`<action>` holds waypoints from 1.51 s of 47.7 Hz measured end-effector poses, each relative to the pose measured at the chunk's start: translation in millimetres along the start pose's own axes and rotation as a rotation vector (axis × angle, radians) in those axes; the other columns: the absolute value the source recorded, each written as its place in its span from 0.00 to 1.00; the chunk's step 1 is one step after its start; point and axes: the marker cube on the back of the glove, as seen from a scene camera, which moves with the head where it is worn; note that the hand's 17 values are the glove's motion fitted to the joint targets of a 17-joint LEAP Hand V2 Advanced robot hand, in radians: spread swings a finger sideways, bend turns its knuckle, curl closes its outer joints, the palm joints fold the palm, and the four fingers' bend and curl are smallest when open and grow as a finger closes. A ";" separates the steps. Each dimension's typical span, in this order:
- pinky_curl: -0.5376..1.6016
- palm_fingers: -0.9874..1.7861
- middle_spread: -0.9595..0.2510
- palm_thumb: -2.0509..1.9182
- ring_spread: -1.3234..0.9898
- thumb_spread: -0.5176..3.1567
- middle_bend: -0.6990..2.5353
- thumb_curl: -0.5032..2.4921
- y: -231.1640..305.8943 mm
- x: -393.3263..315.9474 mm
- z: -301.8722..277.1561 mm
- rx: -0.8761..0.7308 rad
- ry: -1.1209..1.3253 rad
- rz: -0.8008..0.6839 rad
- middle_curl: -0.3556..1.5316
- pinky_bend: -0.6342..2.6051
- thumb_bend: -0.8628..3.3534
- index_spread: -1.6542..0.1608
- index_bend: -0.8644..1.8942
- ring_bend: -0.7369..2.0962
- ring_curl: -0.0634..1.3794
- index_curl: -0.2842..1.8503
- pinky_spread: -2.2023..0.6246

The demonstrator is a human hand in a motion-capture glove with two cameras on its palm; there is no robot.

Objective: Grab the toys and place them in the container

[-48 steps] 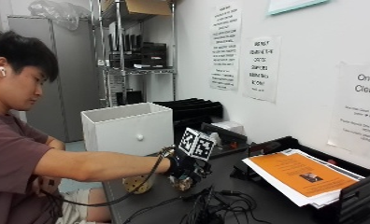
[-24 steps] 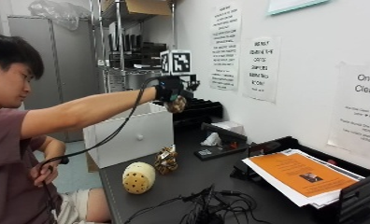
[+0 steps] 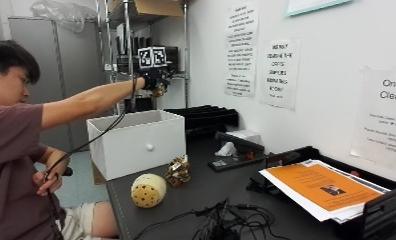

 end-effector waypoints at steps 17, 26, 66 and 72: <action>0.57 0.67 0.60 0.67 0.43 0.31 0.61 0.47 -31.7 -76.6 53.3 -0.010 0.038 -0.064 0.64 0.53 0.20 0.78 0.68 0.76 0.50 0.58 0.62; 0.59 0.12 0.67 0.57 0.47 0.40 0.41 0.41 -19.2 -72.3 63.4 -0.299 0.016 -0.105 0.55 0.58 0.18 0.81 0.41 0.65 0.47 0.51 0.68; 0.45 0.23 0.84 0.53 0.58 0.47 0.25 0.30 233.1 210.6 28.1 -0.334 0.067 0.319 0.34 0.49 0.20 0.84 0.32 0.38 0.26 0.21 0.80; 0.45 0.24 0.84 0.53 0.58 0.47 0.25 0.30 266.5 221.3 105.5 -0.375 0.015 0.303 0.33 0.49 0.20 0.84 0.32 0.38 0.26 0.20 0.80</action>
